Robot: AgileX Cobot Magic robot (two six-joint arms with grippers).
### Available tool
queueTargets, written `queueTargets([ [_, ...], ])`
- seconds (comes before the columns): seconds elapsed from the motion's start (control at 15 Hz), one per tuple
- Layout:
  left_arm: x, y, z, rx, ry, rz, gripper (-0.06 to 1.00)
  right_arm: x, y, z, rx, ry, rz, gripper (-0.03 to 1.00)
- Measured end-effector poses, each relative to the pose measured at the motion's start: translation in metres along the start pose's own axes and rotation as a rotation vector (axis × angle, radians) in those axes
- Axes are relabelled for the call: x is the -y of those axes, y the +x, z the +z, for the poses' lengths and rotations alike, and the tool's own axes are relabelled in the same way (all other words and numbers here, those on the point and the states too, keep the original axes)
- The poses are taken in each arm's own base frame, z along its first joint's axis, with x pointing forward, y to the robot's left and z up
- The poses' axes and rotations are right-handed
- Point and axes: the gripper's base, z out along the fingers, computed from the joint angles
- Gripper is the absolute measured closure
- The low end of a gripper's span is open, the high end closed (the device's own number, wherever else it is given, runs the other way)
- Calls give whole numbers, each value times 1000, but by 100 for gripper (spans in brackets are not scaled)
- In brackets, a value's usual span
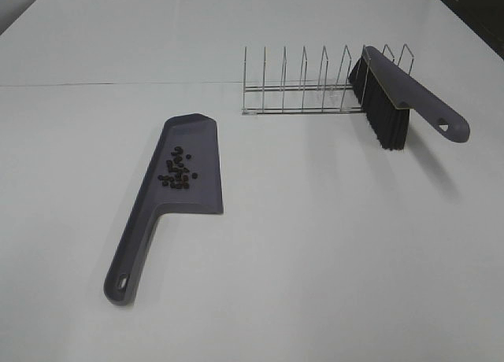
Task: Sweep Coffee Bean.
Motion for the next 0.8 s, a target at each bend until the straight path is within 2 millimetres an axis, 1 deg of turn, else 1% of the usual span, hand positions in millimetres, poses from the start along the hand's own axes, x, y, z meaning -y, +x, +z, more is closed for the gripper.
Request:
queueTargets([
  [0.67,0,0,0,0,0,0,25,0,0,0,0,0,7,31],
  [0.8,0,0,0,0,-27,-16,25,0,0,0,0,0,7,31],
])
